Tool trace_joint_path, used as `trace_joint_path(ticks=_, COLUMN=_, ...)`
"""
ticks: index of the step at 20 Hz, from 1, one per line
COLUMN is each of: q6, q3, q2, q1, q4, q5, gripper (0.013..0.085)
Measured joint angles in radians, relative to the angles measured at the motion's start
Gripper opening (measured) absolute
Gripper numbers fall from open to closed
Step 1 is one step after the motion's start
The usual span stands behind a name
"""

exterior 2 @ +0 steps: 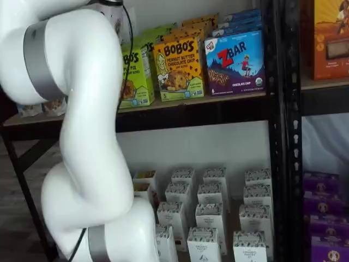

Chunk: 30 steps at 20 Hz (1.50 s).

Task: Pick the green box on the top shelf, the fourth from the left

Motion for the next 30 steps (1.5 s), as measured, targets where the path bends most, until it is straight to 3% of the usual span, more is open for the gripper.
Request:
trace_joint_path(ticks=7, q6=0.002, q3=0.035, q2=-0.026, q1=0.007, q4=-0.009, q5=-0.045, gripper=0.085)
trace_joint_path(ticks=18, q6=-0.014, q3=0.051, q2=-0.039, q1=-0.014, q4=0.065, q5=-0.073, gripper=0.085)
trace_joint_path(ticks=30, q6=-0.033, q3=0.001, q2=0.003, q1=-0.041, q4=0.099, q5=-0.119, gripper=0.085)
